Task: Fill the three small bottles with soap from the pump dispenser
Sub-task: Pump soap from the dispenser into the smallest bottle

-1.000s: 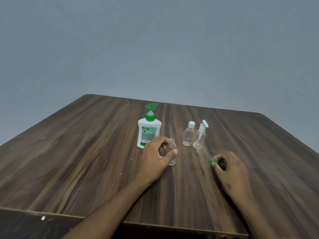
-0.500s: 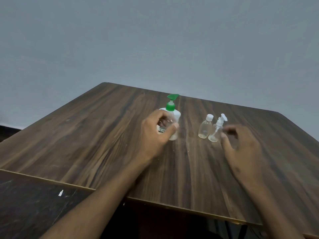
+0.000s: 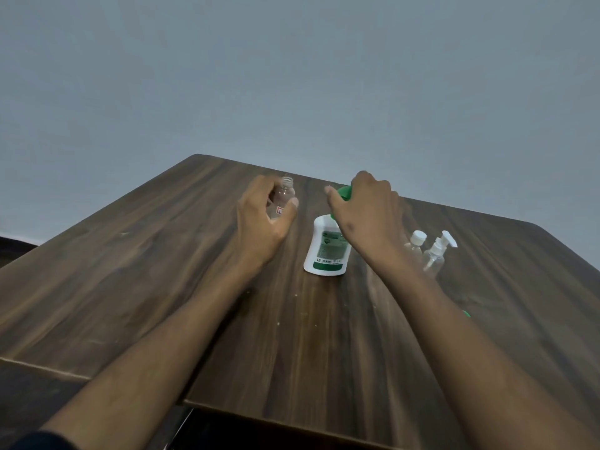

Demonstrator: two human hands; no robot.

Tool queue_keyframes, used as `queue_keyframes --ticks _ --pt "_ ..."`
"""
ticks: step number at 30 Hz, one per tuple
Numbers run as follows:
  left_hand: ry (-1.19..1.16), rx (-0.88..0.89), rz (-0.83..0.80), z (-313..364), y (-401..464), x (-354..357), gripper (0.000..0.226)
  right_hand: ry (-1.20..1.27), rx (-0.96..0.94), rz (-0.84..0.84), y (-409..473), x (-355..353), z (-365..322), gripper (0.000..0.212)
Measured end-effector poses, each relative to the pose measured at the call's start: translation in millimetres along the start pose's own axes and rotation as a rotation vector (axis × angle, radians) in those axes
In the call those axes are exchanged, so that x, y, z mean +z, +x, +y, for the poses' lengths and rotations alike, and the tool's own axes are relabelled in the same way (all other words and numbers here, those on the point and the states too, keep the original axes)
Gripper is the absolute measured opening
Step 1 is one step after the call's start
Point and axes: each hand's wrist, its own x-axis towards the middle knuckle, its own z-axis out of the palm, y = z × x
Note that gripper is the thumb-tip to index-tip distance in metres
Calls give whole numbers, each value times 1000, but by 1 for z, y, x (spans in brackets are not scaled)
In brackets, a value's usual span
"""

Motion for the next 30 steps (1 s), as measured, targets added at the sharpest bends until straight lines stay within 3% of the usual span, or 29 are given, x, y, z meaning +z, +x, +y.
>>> queue_keyframes --ticks 10,15,20,30 --pt "-109 37 -306 9 -16 20 22 -41 -49 73 6 17 14 43" --pt "-133 17 -280 5 -16 20 25 56 -90 -70 11 8 24 40" --pt "-142 -10 -256 1 -16 22 27 207 -173 -283 20 -11 36 21" --pt "-185 -38 -257 -3 -17 24 26 339 -329 -450 26 -23 47 44"
